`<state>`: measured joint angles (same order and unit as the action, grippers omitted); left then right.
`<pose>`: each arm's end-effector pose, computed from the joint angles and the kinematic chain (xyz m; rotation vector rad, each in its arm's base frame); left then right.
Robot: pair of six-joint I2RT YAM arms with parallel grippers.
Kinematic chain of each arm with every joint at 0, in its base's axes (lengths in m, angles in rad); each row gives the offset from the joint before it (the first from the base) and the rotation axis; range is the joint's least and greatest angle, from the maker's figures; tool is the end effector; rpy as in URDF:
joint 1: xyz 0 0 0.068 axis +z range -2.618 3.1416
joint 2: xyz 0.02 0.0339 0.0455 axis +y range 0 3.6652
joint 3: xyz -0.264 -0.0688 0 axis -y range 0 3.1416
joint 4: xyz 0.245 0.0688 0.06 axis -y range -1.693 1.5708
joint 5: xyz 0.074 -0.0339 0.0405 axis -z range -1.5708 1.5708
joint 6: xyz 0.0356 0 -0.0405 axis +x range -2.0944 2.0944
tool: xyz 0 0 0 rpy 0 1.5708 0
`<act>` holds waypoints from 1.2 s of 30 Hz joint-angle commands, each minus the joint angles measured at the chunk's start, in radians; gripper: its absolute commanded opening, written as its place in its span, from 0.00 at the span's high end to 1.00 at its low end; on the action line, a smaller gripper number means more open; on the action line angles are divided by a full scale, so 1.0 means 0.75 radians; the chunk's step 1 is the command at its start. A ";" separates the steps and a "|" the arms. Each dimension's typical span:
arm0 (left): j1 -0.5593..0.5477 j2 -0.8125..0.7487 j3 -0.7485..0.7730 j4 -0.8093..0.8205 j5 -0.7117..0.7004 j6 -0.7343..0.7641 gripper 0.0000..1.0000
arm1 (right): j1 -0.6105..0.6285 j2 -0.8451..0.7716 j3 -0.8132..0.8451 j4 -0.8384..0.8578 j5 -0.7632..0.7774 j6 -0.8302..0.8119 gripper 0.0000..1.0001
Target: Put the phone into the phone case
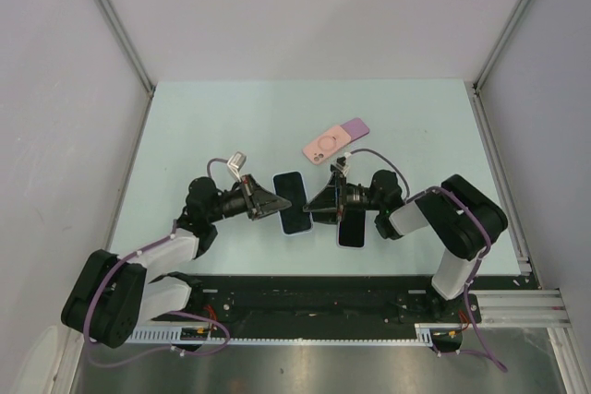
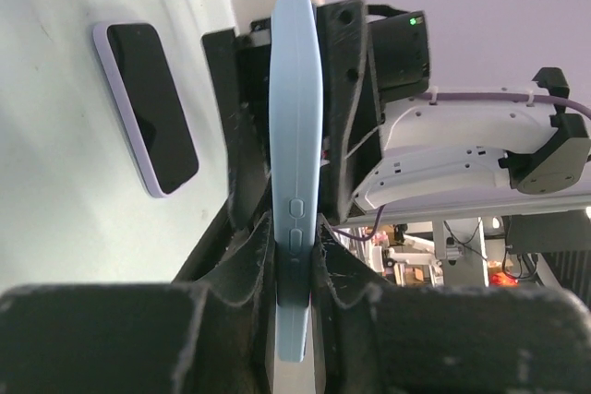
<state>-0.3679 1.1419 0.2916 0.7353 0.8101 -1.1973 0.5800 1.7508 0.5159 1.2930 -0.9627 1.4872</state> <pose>0.1912 -0.1013 0.1978 -0.1007 2.0225 -1.7637 0.2340 0.1882 0.1672 -0.1096 2.1056 2.1728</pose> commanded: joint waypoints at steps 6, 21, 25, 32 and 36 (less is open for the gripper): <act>0.028 -0.013 0.024 0.104 -0.014 -0.017 1.00 | 0.032 0.055 -0.076 0.374 -0.003 0.028 0.45; 0.057 0.042 -0.012 0.085 -0.035 0.019 1.00 | 0.067 0.032 -0.078 0.374 0.015 0.036 0.55; 0.065 0.042 -0.021 0.085 -0.033 0.023 1.00 | 0.067 0.028 -0.076 0.374 0.020 0.036 0.56; 0.075 0.048 -0.027 0.081 -0.033 0.032 1.00 | 0.067 0.036 -0.078 0.374 0.020 0.034 0.59; 0.081 0.052 -0.031 0.065 -0.037 0.048 1.00 | 0.067 0.046 -0.078 0.376 0.020 0.034 0.64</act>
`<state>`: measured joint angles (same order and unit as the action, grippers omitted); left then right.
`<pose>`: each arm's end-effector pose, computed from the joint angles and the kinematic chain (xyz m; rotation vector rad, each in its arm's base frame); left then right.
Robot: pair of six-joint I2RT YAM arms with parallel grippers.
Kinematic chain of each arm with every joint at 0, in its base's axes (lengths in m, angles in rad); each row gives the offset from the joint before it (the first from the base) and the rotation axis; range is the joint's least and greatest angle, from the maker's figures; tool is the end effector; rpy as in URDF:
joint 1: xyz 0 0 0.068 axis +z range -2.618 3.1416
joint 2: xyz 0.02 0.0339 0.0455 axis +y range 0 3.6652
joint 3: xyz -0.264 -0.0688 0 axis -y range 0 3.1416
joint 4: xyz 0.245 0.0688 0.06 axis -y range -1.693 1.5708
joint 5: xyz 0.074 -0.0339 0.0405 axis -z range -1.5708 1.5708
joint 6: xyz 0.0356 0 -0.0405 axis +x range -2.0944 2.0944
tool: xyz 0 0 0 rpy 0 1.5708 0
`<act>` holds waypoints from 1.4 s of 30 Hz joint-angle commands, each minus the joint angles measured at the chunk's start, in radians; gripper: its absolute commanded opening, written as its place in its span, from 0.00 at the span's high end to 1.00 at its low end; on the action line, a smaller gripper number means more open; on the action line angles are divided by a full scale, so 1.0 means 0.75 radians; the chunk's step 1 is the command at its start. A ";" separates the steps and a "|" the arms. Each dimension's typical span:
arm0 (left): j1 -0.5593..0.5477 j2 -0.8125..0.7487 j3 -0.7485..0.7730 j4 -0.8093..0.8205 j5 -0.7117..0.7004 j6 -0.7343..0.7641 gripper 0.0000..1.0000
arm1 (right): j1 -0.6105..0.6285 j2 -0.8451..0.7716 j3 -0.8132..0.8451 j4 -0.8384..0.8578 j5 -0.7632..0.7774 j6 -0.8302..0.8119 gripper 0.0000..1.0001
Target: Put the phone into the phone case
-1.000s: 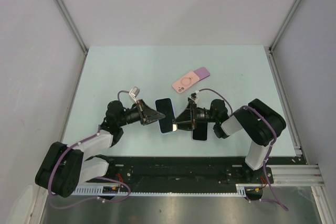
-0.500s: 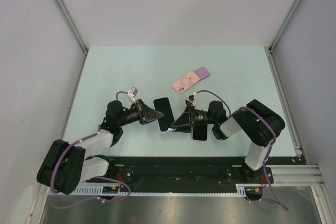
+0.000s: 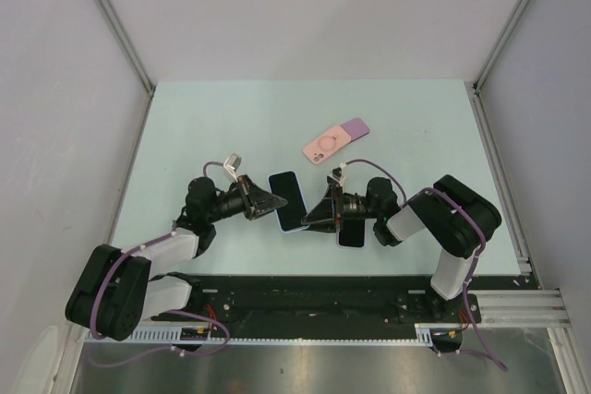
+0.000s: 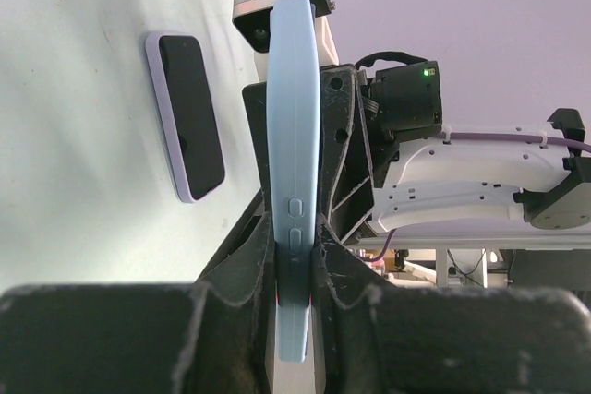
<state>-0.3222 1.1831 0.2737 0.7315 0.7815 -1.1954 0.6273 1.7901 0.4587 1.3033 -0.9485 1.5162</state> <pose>0.1967 -0.0921 0.1839 -0.2161 2.0533 -1.7067 0.2166 0.1928 0.1447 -0.0411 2.2260 2.1900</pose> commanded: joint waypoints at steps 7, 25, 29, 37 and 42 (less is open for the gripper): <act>0.025 0.016 0.056 -0.266 -0.031 0.194 1.00 | -0.002 -0.020 -0.002 0.363 0.011 0.003 0.78; 0.020 -0.011 0.148 -0.501 0.138 0.438 1.00 | -0.053 -0.263 -0.002 -0.131 0.048 -0.293 0.46; -0.018 -0.039 0.167 -0.499 0.208 0.442 1.00 | -0.135 -0.482 0.026 -0.601 0.087 -0.624 0.27; -0.161 -0.056 0.210 -0.382 0.353 0.418 1.00 | -0.219 -0.718 0.206 -1.151 0.101 -1.007 0.16; -0.180 -0.070 0.228 -0.360 0.410 0.420 1.00 | -0.260 -0.730 0.270 -1.341 0.109 -1.142 0.14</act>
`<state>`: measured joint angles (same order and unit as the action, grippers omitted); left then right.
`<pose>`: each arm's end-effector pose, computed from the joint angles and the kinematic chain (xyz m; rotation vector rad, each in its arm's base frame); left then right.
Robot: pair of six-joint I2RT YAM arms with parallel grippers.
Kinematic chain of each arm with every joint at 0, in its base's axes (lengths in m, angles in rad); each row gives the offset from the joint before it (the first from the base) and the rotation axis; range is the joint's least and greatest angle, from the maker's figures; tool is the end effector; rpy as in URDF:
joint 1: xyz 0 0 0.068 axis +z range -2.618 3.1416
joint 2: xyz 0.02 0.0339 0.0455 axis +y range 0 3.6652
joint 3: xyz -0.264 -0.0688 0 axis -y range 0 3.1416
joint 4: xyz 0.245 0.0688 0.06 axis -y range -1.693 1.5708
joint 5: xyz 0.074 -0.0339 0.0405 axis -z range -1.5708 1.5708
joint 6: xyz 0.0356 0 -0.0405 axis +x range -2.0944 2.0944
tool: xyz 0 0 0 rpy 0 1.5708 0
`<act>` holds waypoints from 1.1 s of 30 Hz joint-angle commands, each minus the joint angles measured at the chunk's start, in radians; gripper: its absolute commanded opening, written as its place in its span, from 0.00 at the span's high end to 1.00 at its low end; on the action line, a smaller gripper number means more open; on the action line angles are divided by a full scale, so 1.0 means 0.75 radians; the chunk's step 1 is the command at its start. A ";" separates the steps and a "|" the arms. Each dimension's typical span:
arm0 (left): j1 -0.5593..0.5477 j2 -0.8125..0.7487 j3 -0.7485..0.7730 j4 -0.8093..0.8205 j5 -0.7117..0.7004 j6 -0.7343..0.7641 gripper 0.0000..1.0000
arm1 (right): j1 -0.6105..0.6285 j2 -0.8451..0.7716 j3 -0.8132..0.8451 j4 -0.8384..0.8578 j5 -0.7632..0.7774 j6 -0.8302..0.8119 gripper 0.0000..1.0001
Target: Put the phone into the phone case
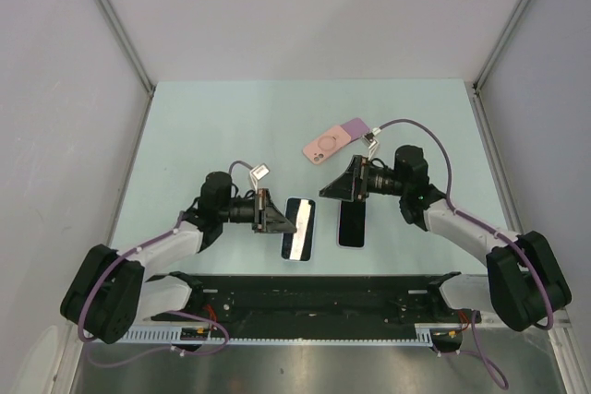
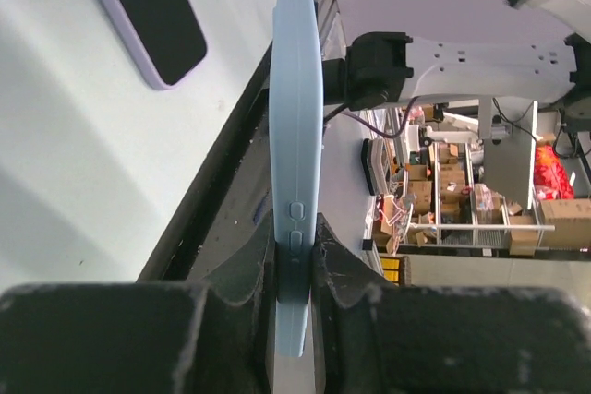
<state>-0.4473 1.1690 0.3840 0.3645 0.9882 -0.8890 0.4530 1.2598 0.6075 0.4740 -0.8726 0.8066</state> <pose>0.1836 -0.1211 0.1875 0.2612 2.2593 -1.7703 0.2270 0.1408 0.2466 -0.3877 1.9644 1.6215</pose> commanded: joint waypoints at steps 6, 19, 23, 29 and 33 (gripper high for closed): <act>-0.048 -0.049 0.096 0.156 0.192 0.009 1.00 | -0.031 0.018 0.096 -0.215 -0.080 -0.188 0.05; -0.052 0.016 0.085 0.234 0.214 -0.038 1.00 | 0.073 0.136 0.100 0.133 -0.217 0.015 0.14; -0.052 0.022 0.077 0.230 0.208 -0.040 1.00 | 0.089 0.149 0.100 0.151 -0.207 0.027 0.21; -0.054 0.102 0.142 -0.117 0.080 0.138 1.00 | 0.083 0.122 0.110 0.172 -0.176 0.029 0.70; -0.050 0.186 0.134 -0.132 0.045 0.144 1.00 | 0.089 0.089 0.117 0.147 -0.145 0.009 0.94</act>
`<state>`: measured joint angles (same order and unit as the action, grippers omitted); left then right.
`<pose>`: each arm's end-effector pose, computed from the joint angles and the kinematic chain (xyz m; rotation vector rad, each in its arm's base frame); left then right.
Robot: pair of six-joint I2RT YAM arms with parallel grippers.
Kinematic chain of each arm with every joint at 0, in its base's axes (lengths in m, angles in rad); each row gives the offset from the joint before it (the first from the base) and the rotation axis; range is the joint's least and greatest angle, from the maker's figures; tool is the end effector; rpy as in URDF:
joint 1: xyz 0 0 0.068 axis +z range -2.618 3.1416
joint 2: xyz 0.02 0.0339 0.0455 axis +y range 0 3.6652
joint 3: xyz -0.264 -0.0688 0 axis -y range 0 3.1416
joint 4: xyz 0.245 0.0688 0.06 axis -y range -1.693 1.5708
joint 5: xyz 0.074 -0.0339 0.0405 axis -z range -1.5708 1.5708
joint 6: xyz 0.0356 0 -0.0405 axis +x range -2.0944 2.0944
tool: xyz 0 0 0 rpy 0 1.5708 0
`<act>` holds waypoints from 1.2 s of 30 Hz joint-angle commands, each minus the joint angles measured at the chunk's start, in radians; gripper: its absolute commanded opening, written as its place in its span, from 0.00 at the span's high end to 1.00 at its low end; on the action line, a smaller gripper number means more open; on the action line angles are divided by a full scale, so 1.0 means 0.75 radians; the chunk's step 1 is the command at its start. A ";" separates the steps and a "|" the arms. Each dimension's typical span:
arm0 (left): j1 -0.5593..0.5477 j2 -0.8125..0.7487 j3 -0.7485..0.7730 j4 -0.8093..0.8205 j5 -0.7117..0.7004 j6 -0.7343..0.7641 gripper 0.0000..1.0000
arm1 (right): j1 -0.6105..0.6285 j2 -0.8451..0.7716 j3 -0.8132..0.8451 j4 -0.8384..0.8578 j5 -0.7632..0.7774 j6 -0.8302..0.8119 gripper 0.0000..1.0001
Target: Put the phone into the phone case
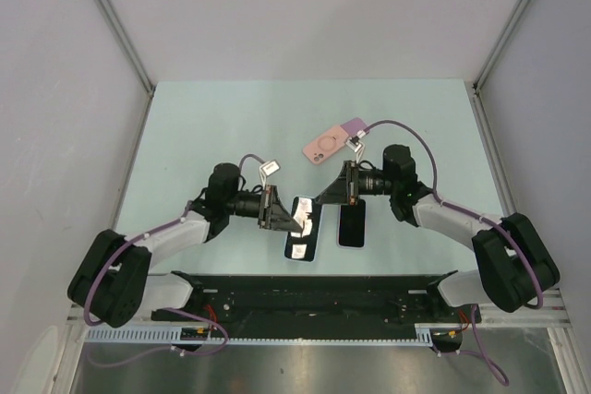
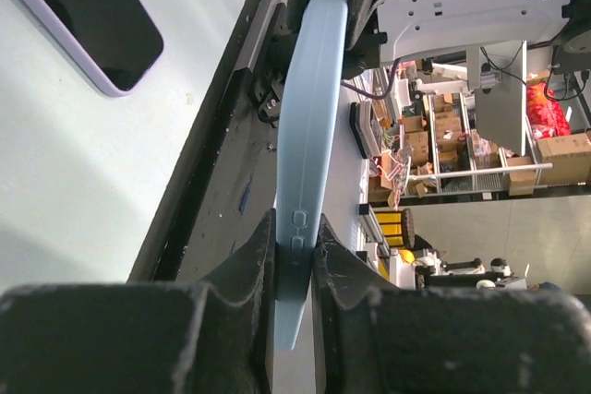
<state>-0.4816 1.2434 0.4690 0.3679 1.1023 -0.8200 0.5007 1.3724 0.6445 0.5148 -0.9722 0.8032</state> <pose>0.1935 -0.1370 0.1994 0.4826 2.2070 -1.8593 0.2339 0.1615 0.2342 -0.5151 2.0030 1.7304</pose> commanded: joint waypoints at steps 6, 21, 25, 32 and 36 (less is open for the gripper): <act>-0.006 0.119 0.107 -0.400 -0.291 0.219 1.00 | 0.038 -0.106 0.067 -0.015 0.067 -0.048 1.00; -0.006 0.081 -0.022 -0.061 -0.181 0.010 0.47 | -0.040 -0.044 0.067 -0.002 0.043 -0.014 1.00; -0.006 0.085 -0.132 0.177 -0.157 -0.107 0.47 | -0.085 -0.014 0.063 0.115 -0.004 0.105 1.00; -0.008 0.101 -0.192 0.268 -0.183 -0.177 0.86 | -0.093 0.062 0.061 0.175 -0.019 0.128 1.00; -0.008 0.140 -0.196 0.270 -0.218 -0.189 0.99 | -0.097 0.127 0.061 0.199 -0.015 0.140 0.93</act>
<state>-0.4938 1.3151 0.3241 0.5529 1.0290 -0.9176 0.4137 1.4483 0.6456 0.5583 -0.9173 0.8371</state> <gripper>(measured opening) 0.096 0.128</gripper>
